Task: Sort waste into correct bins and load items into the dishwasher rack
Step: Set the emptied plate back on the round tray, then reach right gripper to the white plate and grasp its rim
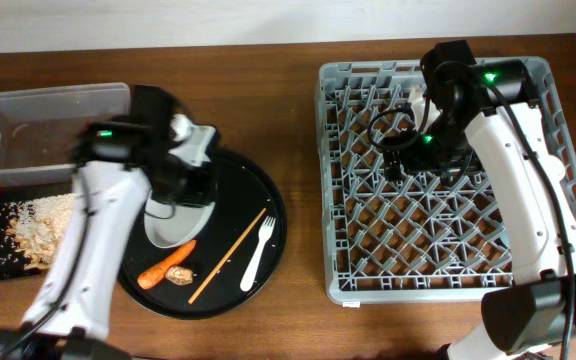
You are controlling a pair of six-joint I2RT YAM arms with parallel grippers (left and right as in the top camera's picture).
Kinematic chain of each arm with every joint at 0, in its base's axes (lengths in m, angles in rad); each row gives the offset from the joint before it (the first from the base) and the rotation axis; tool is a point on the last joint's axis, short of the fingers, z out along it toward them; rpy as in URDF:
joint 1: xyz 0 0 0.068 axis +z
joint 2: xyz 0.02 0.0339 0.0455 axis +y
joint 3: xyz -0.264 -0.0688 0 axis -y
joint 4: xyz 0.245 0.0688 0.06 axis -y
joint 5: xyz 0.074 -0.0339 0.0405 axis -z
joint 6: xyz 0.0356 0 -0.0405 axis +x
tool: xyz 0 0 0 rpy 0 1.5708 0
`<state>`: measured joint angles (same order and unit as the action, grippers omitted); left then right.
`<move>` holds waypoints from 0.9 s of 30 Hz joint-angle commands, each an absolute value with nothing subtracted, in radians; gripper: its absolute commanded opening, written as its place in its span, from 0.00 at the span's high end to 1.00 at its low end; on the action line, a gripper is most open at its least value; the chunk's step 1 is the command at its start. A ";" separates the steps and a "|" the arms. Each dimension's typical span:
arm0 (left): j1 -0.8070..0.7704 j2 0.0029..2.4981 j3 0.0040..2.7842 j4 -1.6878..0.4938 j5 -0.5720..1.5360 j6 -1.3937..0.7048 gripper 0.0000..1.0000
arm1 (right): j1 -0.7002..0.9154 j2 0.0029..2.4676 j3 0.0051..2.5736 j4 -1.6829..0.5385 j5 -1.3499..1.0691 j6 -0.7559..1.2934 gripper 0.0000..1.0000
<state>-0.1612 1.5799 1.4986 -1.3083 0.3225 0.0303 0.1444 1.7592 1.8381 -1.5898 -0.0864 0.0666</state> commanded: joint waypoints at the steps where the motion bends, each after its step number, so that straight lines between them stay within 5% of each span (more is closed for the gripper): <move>1: -0.280 1.668 1.506 -1.303 0.141 -0.077 1.00 | 0.144 1.763 1.835 -1.590 -0.074 0.059 0.01; 9: -0.447 1.903 1.506 -1.215 0.142 -0.128 1.00 | 0.144 1.763 1.835 -1.590 -0.074 0.060 0.01; 10: -0.465 1.909 1.506 -1.213 0.141 -0.127 0.81 | 0.144 1.763 1.835 -1.590 -0.074 0.060 0.01; 11: -0.470 1.909 1.506 -1.213 0.142 -0.127 0.40 | 0.144 1.763 1.835 -1.590 -0.074 0.059 0.01; 12: -0.471 1.909 1.512 -1.227 0.145 -0.125 0.23 | 0.144 1.763 1.835 -1.590 -0.074 0.059 0.01; 13: -0.464 1.909 1.546 -1.277 0.144 -0.094 0.19 | 0.144 1.763 1.835 -1.590 -0.074 0.059 0.01; 19: -0.232 1.767 1.787 -1.456 0.036 -0.132 0.18 | 0.163 1.763 1.835 -1.555 -0.347 -0.012 0.01; 27: 0.237 1.636 1.775 -1.538 0.046 -0.171 0.15 | 0.603 1.834 1.835 -1.239 -0.281 0.121 0.01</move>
<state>0.1638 1.6371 1.7779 -1.5318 0.0418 -0.1551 0.5125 1.7824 1.8339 -1.2720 -0.3126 0.0696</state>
